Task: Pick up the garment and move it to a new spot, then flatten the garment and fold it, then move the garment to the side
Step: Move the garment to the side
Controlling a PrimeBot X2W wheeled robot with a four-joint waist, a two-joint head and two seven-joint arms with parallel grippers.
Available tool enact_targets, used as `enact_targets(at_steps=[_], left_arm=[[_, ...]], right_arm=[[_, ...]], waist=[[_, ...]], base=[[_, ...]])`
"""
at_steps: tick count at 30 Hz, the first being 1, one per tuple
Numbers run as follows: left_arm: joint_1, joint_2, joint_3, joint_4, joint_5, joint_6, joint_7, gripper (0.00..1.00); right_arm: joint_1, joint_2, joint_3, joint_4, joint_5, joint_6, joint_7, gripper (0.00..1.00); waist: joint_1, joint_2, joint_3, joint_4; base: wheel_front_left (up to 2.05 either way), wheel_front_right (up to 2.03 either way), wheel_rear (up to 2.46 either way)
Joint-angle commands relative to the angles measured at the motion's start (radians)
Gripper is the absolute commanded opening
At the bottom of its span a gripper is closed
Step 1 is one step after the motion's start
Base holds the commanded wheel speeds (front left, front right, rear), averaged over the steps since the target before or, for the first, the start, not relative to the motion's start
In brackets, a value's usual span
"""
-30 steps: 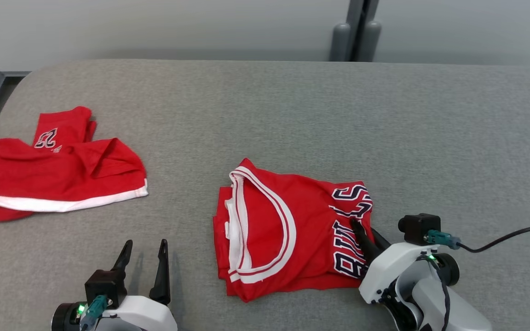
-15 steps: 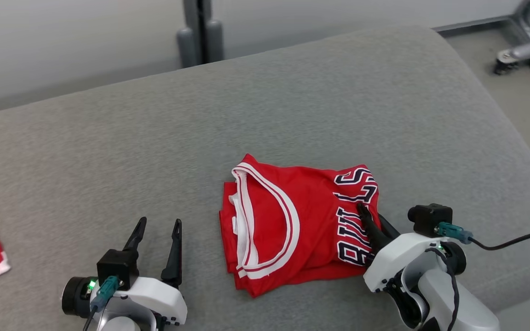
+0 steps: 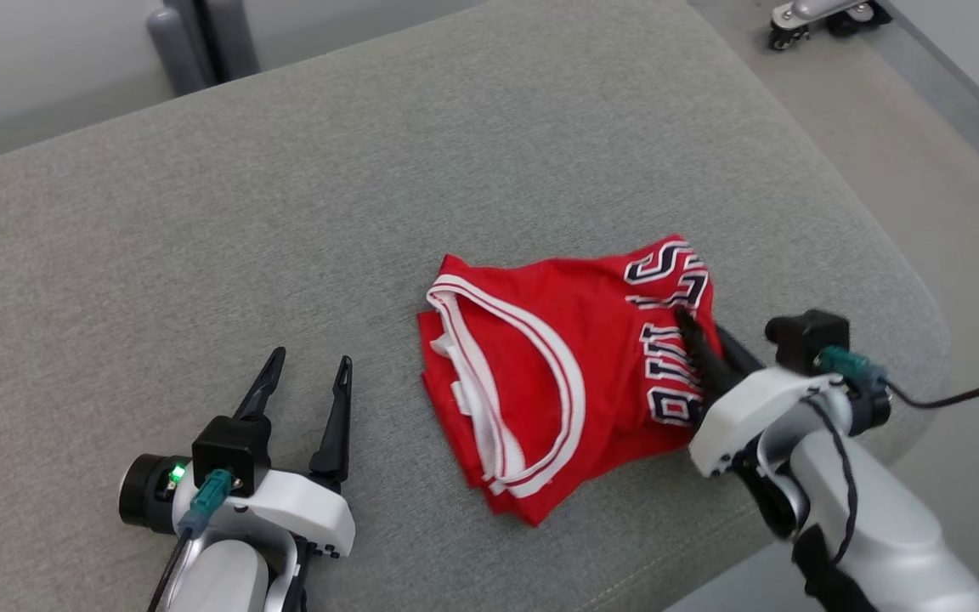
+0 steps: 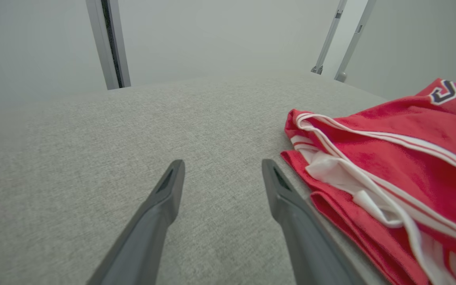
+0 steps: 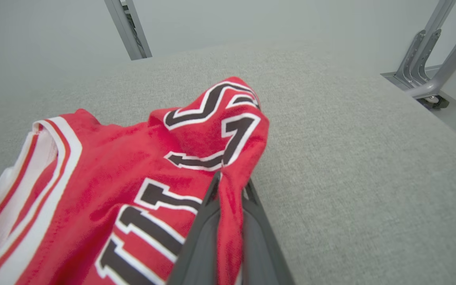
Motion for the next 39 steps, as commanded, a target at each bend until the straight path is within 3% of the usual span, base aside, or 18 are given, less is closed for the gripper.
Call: enact_targets(at_steps=[1, 11, 18, 19, 20, 24, 28, 34, 39], left_arm=[[-0.017, 0.007, 0.008, -0.011, 0.012, -0.003, 0.0, 1.0], [-0.054, 0.021, 0.041, -0.042, 0.063, -0.014, 0.0, 1.0], [-0.055, 0.021, 0.066, -0.06, 0.072, -0.009, 0.0, 1.0], [-0.052, 0.021, 0.069, -0.061, 0.072, -0.009, 0.0, 1.0], [-0.05, 0.02, 0.072, -0.062, 0.072, -0.007, 0.0, 1.0], [-0.041, 0.018, 0.082, -0.059, 0.07, -0.006, 0.0, 1.0], [-0.038, 0.016, 0.088, -0.06, 0.075, -0.001, 0.0, 1.0], [-0.018, 0.011, 0.107, -0.059, 0.063, 0.013, 0.0, 1.0], [0.008, 0.009, 0.134, -0.063, 0.04, 0.025, 0.0, 1.0]], right_arm=[[-0.049, -0.017, -0.025, 0.008, -0.023, -0.001, -0.007, 0.0], [-0.292, -0.182, -0.326, 0.191, -0.252, -0.001, -0.006, 0.0], [-0.347, -0.288, -0.558, 0.282, -0.485, -0.001, -0.006, 0.0], [-0.35, -0.296, -0.593, 0.291, -0.515, -0.001, -0.006, 0.43], [-0.355, -0.295, -0.624, 0.278, -0.535, -0.001, -0.006, 1.0], [-0.336, -0.27, -0.743, 0.223, -0.606, -0.001, -0.006, 1.0], [-0.317, -0.234, -0.761, 0.154, -0.637, -0.001, -0.006, 1.0], [-0.234, -0.135, -0.688, -0.033, -0.568, -0.001, -0.004, 1.0], [-0.122, -0.094, -0.591, -0.157, -0.504, -0.001, -0.004, 1.0]], waist=[[0.0, 0.0, 0.021, 0.034], [0.0, 0.0, 0.098, 0.191], [0.0, 0.0, 0.12, 0.254], [0.0, 0.0, 0.12, 0.257], [0.0, 0.0, 0.12, 0.259], [0.0, 0.0, 0.112, 0.266], [0.0, 0.0, 0.098, 0.274], [0.0, 0.0, 0.052, 0.292], [0.0, 0.0, 0.009, 0.321]], base=[[0.0, 0.0, 0.0], [0.0, 0.0, 0.0], [0.0, 0.0, 0.0], [0.0, 0.0, 0.0], [0.0, 0.0, 0.0], [0.0, 0.0, 0.0], [0.0, 0.0, 0.0], [0.0, 0.0, 0.0], [0.0, 0.0, 0.0]])
